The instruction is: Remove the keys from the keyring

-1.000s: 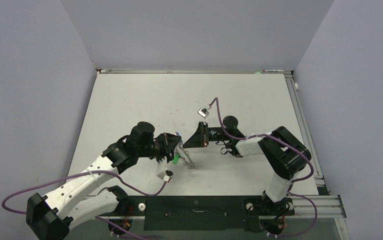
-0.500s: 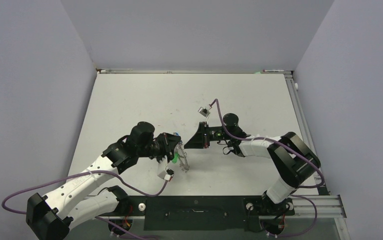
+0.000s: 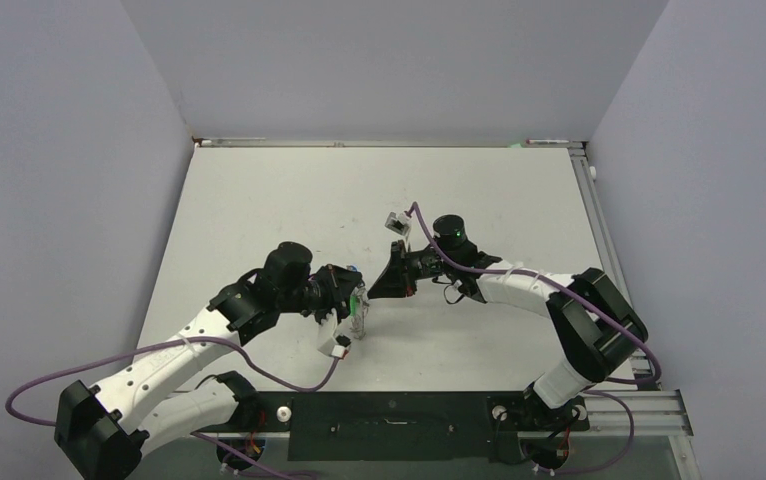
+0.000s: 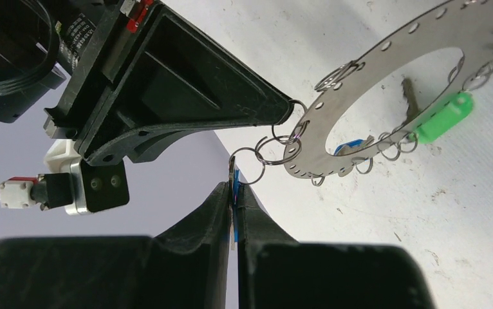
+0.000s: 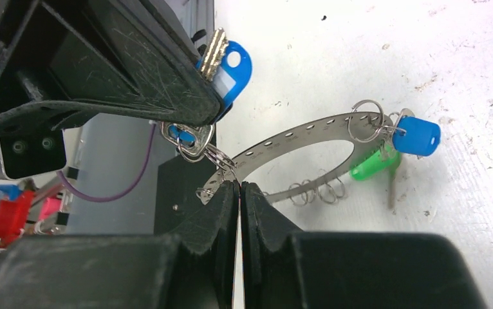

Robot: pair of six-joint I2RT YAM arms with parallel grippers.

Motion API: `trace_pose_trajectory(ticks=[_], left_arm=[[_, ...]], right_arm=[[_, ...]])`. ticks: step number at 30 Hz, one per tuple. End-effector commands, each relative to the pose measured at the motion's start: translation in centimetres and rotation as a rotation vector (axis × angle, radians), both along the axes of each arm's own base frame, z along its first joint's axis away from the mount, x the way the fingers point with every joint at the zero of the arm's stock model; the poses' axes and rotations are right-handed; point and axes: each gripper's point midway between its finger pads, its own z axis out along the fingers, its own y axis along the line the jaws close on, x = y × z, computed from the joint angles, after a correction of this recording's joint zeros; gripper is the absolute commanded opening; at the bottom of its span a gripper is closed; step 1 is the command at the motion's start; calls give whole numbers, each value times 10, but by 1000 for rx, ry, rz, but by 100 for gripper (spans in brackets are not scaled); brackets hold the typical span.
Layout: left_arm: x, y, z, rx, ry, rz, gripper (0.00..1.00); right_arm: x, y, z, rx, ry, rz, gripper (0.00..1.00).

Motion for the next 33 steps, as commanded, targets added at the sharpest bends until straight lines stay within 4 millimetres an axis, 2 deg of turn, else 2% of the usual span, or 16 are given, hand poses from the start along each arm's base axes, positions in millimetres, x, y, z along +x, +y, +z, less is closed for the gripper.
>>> trace_pose_trajectory(ticks=[1,5,16,20,24,30,33], left_arm=[[12,-8,41,-91,-68,16,0],[15,-8,38,-89,-60,31,0],[27,7,29,-87,-10,121,0],[27,11,26,-88,-5,135,0],[24,12,25,-94,-1,125,0],[20,10,25,-104,0,106,0],[18,11,24,-100,6,102,0]], right_arm=[[-1,1,17,-2,-179,65,5],[1,0,23,-12,-224,82,5],[-1,-11,21,-58,-268,111,5],[5,-18,14,-82,-237,75,5],[11,-24,-1,-124,-170,20,6],[12,-27,-10,-141,-146,-7,33],[15,-26,-7,-134,-161,-16,39]])
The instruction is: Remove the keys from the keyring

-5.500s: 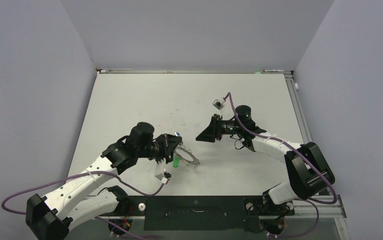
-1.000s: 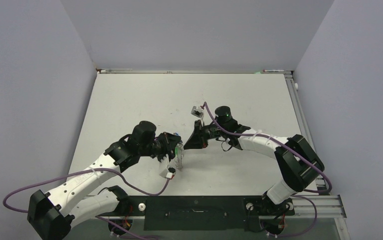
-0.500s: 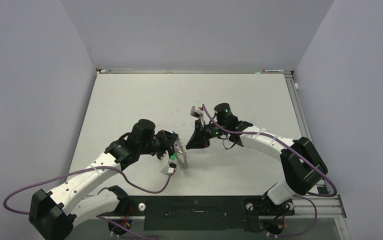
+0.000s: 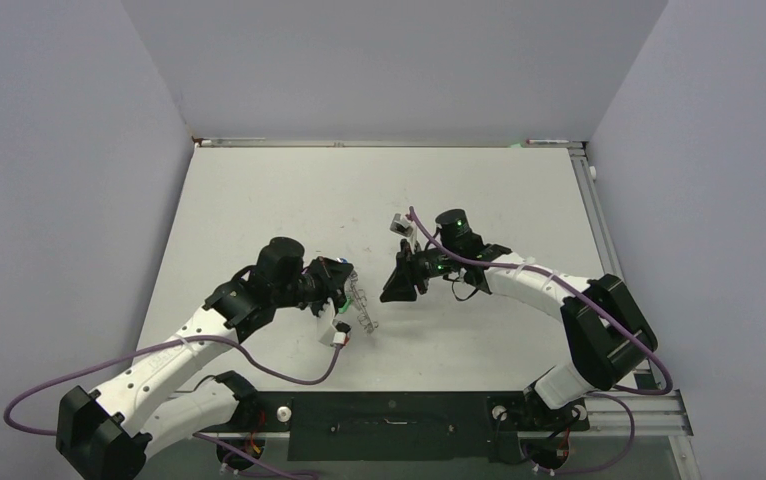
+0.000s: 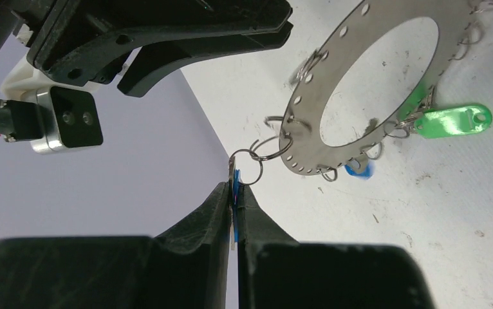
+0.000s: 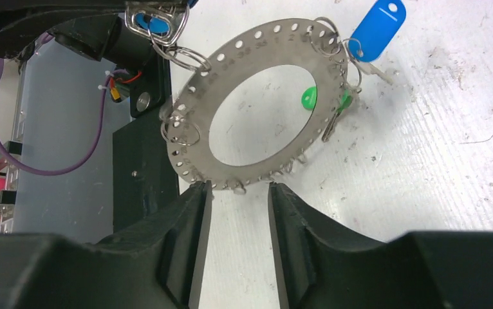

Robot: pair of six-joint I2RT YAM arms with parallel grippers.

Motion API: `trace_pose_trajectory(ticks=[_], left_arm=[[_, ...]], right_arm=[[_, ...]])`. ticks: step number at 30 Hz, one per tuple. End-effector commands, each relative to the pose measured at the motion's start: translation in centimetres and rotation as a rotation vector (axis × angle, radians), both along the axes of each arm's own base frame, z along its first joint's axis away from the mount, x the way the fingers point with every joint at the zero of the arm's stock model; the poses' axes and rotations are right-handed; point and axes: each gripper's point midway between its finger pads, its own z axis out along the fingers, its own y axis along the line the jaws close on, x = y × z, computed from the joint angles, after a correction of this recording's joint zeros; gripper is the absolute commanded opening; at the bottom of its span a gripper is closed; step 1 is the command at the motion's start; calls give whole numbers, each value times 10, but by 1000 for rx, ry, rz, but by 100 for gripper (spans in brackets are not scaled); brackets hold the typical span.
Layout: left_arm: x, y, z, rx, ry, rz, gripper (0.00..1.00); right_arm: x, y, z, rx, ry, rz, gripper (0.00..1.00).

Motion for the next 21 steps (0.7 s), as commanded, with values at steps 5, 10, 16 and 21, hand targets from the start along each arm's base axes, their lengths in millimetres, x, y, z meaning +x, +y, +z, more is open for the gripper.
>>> trace_pose_trajectory(ticks=[5,10,16,21], left_arm=[[-1,-3,22,-53,-37,-11,0],[-1,-3,23,-64,-27,3,0],[5,0,21,-53,7,67,0],[6,0,26,-52,56,100,0]], right_arm=[[14,2,24,52,-88,-25,46],[26,0,41,89,-104,-52,54],[44,-2,66,129,-129,-98,57],[53,-5,80,132,-168,-101,58]])
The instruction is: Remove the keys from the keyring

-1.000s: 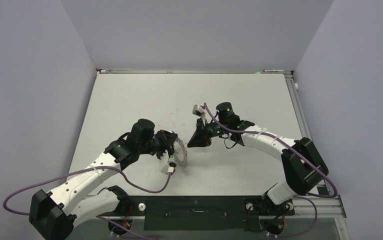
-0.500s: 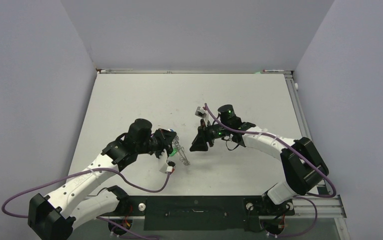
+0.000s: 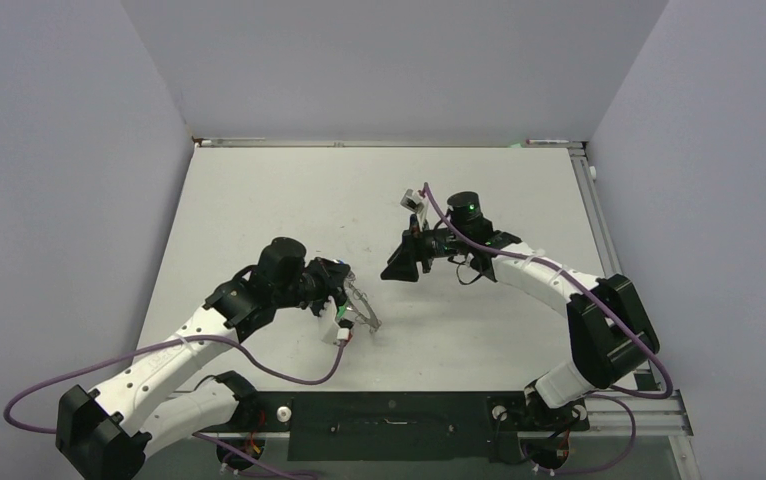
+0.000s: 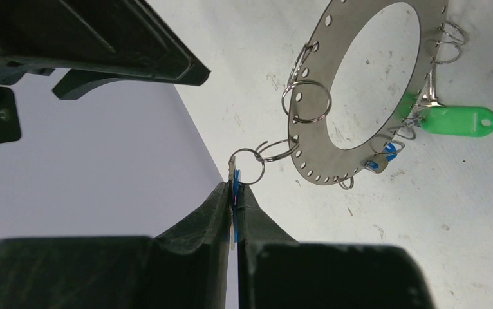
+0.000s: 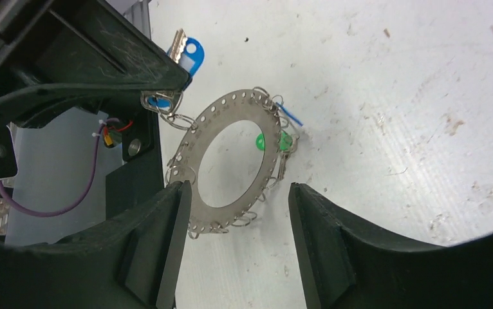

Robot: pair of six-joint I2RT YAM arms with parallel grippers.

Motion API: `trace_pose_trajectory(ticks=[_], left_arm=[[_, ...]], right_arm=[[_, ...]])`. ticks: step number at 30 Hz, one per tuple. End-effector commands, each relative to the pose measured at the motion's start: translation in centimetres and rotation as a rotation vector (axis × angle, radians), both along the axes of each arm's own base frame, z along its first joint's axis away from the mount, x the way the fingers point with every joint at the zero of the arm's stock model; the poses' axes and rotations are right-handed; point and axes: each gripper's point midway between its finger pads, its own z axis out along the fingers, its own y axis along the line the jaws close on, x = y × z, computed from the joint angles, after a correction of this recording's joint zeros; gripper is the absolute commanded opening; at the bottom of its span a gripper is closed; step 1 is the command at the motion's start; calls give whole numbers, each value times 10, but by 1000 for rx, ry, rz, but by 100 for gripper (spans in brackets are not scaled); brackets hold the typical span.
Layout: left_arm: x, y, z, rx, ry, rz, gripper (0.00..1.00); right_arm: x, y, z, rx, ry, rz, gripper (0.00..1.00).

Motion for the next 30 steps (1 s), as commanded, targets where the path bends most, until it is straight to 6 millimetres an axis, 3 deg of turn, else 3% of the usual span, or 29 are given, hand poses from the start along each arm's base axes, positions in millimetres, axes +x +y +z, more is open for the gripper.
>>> trace_pose_trajectory(ticks=[1,12,19,25,30], left_arm=[[5,-6,31,-62,-8,27,0],[-13,-21,46,-204,-152,-121,0],[-15,-22,44,-190,-195,-152,0],[-5,-12,35,-106,-80,-44,0],[2,-11,39,-105,19,51,0]], right_arm=[[11,2,48,75,-150,15,58],[12,5,54,174,-240,105,59],[-3,10,52,169,-260,165,63],[-3,8,45,87,-261,118,62],[4,-2,54,40,-258,83,60]])
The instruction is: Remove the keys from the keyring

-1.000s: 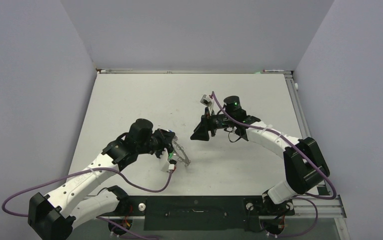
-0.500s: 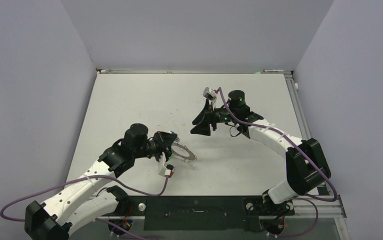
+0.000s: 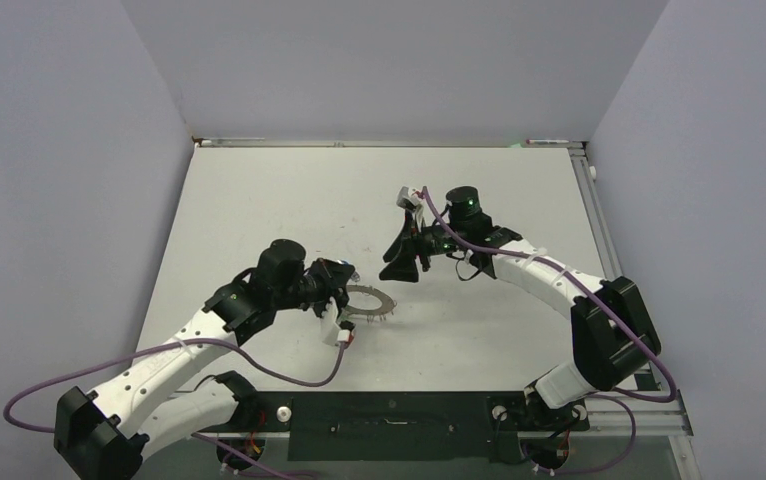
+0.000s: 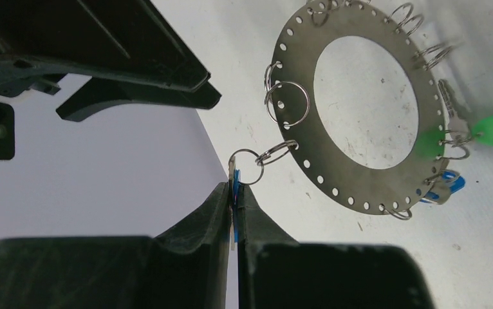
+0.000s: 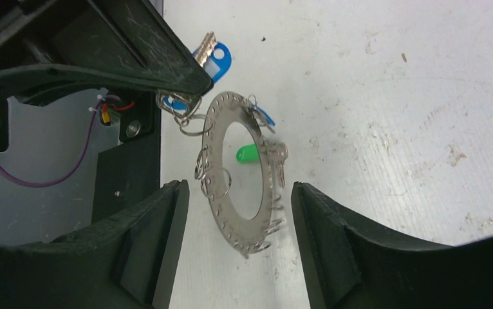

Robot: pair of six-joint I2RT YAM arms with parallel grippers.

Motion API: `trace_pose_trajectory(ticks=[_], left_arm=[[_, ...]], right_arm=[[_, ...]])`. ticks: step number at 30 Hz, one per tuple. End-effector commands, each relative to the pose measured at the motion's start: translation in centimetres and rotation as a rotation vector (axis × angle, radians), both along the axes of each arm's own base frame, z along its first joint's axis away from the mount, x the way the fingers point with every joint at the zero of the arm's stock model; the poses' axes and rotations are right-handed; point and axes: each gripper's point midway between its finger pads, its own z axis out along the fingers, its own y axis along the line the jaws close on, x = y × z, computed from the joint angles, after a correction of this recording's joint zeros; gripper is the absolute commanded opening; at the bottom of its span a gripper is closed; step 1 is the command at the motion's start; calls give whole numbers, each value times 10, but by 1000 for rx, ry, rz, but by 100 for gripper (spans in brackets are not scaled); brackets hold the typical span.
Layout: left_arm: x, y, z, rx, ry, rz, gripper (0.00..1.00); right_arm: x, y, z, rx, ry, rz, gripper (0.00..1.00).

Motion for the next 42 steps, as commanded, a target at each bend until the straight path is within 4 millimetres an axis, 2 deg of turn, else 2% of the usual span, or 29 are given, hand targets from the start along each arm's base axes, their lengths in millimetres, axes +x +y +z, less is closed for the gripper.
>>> trace_pose_trajectory(ticks=[1,10,22,29,34,37,42], left_arm=[[7,0,31,-39,51,87,0],[8,6,23,-11,242,239,0],[7,10,22,-23,436,403,0],[11,9,19,-31,480,456,0],[16,3,20,-61,525,499,0],[15,3,20,-73,533,509,0],[16,3,21,-86,557,536,0]], right_arm=[[11,-10,38,3,-116,-31,59],[9,-14,43,12,-68,-51,53],[-5,-6,54,168,3,-1,47],[-13,5,41,258,27,-33,43],[-27,12,47,401,-18,-47,39],[-26,19,48,413,-81,-52,38],[-14,29,31,343,-137,-97,38]])
